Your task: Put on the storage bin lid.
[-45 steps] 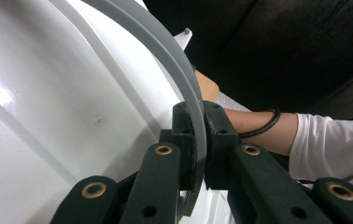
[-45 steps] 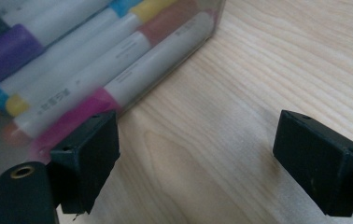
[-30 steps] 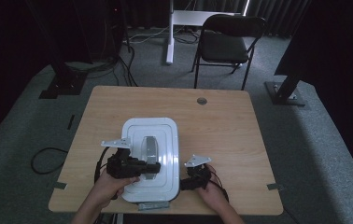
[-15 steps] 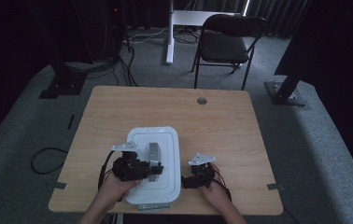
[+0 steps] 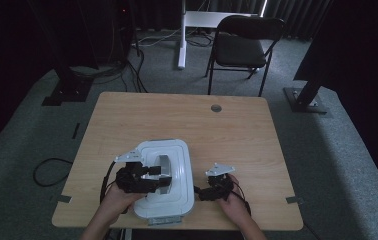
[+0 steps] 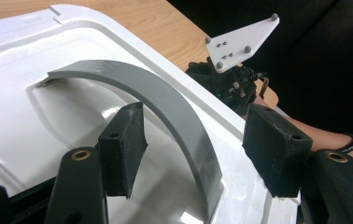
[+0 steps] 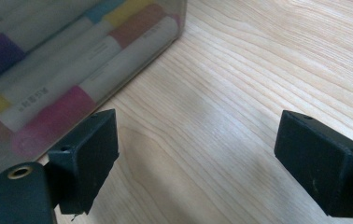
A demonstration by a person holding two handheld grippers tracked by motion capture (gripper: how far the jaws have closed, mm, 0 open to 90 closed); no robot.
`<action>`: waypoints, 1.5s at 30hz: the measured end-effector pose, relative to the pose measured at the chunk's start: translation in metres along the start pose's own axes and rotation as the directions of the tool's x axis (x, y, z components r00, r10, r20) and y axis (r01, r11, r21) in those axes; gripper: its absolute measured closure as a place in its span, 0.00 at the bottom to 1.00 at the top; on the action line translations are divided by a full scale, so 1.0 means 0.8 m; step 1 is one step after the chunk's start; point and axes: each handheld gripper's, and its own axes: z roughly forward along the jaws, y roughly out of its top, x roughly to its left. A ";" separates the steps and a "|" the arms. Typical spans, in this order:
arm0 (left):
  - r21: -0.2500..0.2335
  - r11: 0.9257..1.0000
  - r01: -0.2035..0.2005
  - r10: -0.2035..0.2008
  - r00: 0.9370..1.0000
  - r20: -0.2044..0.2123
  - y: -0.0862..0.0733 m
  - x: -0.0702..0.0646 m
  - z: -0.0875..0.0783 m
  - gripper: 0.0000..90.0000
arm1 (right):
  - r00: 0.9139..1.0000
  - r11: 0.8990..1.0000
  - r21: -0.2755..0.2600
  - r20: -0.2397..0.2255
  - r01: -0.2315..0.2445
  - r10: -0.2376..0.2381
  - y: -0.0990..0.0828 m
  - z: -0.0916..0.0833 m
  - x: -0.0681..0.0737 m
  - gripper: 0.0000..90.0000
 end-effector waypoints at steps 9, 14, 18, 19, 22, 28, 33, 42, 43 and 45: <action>0.005 0.999 -0.048 0.048 0.999 -0.010 -0.004 0.002 -0.010 0.31 | 1.000 1.000 -0.004 0.018 -0.021 0.021 -0.003 -0.011 -0.010 0.15; 0.002 0.998 -0.070 0.070 0.997 -0.025 -0.006 0.007 -0.019 0.24 | 0.999 1.000 -0.003 0.024 -0.024 0.024 -0.005 -0.013 -0.012 0.15; -0.002 0.997 -0.076 0.075 0.996 -0.053 -0.011 0.011 -0.029 0.12 | 0.999 1.000 -0.001 0.026 -0.025 0.025 -0.004 -0.014 -0.014 0.15; -0.007 0.997 -0.078 0.078 0.995 -0.059 -0.012 0.013 -0.032 0.11 | 0.999 1.000 -0.002 0.029 -0.024 0.024 -0.004 -0.014 -0.015 0.15; -0.014 0.996 -0.089 0.087 0.992 -0.090 -0.014 0.016 -0.041 0.01 | 0.999 0.999 -0.005 0.037 -0.034 0.034 -0.006 -0.018 -0.019 0.15; -0.057 0.993 -0.103 0.093 0.983 -0.160 -0.020 0.024 -0.064 0.01 | 0.998 0.999 -0.009 0.046 -0.052 0.053 -0.009 -0.025 -0.026 0.15; -0.093 0.989 -0.116 0.089 0.961 -0.260 -0.028 0.034 -0.077 0.01 | 0.996 0.998 -0.017 0.054 -0.065 0.065 -0.010 -0.030 -0.031 0.15; -0.130 0.980 -0.147 0.089 0.923 -0.375 -0.045 0.049 -0.094 0.01 | 0.993 0.995 -0.029 0.069 -0.091 0.093 -0.014 -0.040 -0.041 0.15; -0.131 0.981 -0.143 0.084 0.921 -0.380 -0.047 0.051 -0.095 0.01 | 0.993 0.995 -0.031 0.070 -0.097 0.099 -0.015 -0.042 -0.043 0.15; -0.140 0.979 -0.147 0.081 0.915 -0.396 -0.052 0.056 -0.099 0.01 | 0.992 0.994 -0.036 0.077 -0.103 0.105 -0.017 -0.045 -0.046 0.15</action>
